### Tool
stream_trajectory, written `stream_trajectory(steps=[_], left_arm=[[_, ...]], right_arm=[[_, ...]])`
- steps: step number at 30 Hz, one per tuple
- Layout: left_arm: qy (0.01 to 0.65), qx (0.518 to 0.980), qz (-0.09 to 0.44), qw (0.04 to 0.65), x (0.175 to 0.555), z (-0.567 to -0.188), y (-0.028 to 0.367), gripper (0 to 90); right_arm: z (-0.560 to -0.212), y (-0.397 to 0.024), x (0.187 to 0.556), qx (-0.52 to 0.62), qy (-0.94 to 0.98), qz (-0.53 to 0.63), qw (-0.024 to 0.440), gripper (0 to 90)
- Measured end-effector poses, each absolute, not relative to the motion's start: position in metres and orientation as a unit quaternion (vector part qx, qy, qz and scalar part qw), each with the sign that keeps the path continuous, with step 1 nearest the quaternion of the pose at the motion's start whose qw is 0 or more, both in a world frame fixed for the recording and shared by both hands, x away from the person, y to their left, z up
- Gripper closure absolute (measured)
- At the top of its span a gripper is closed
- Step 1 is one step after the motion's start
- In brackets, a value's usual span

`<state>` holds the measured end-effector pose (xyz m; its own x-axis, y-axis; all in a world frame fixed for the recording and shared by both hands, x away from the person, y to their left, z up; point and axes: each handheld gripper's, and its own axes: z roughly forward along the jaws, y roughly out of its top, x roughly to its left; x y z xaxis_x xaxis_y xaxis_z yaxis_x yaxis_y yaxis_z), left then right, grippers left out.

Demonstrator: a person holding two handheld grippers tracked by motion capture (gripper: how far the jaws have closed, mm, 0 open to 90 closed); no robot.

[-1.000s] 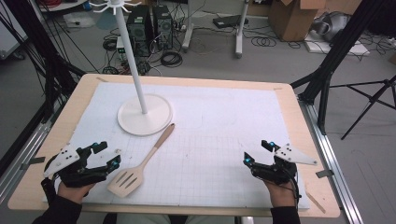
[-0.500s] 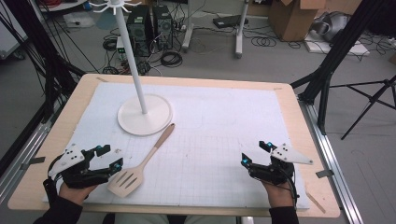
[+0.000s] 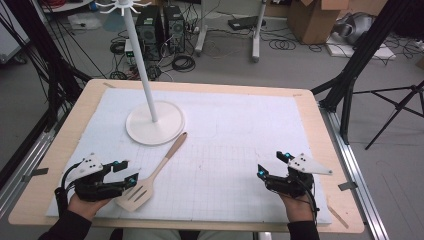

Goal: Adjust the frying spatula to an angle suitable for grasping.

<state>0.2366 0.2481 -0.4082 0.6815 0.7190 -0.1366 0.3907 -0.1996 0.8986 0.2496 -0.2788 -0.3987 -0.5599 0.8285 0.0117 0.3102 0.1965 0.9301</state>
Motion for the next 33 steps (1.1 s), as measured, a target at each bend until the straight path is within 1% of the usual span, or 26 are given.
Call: stream_trajectory(steps=[5, 13, 20, 33], left_arm=[[0.368, 0.766, 0.150, 0.505, 0.2374, -0.4087, 0.2441, 40.5], [0.373, 0.771, 0.144, 0.496, 0.2379, -0.4092, 0.2412, 40.5], [0.366, 0.760, 0.156, 0.514, 0.2370, -0.4080, 0.2415, 33.5], [0.373, 0.752, 0.165, 0.518, 0.2346, -0.4053, 0.2432, 31.9]], right_arm=[[-0.3994, -0.2786, 0.2499, 0.391, 0.732, 0.495, 0.259, 19.0], [-0.3998, -0.2771, 0.2506, 0.388, 0.736, 0.491, 0.258, 19.1], [-0.3992, -0.2780, 0.2507, 0.390, 0.732, 0.494, 0.260, 19.1], [-0.4008, -0.2753, 0.2531, 0.389, 0.736, 0.491, 0.257, 19.1]])
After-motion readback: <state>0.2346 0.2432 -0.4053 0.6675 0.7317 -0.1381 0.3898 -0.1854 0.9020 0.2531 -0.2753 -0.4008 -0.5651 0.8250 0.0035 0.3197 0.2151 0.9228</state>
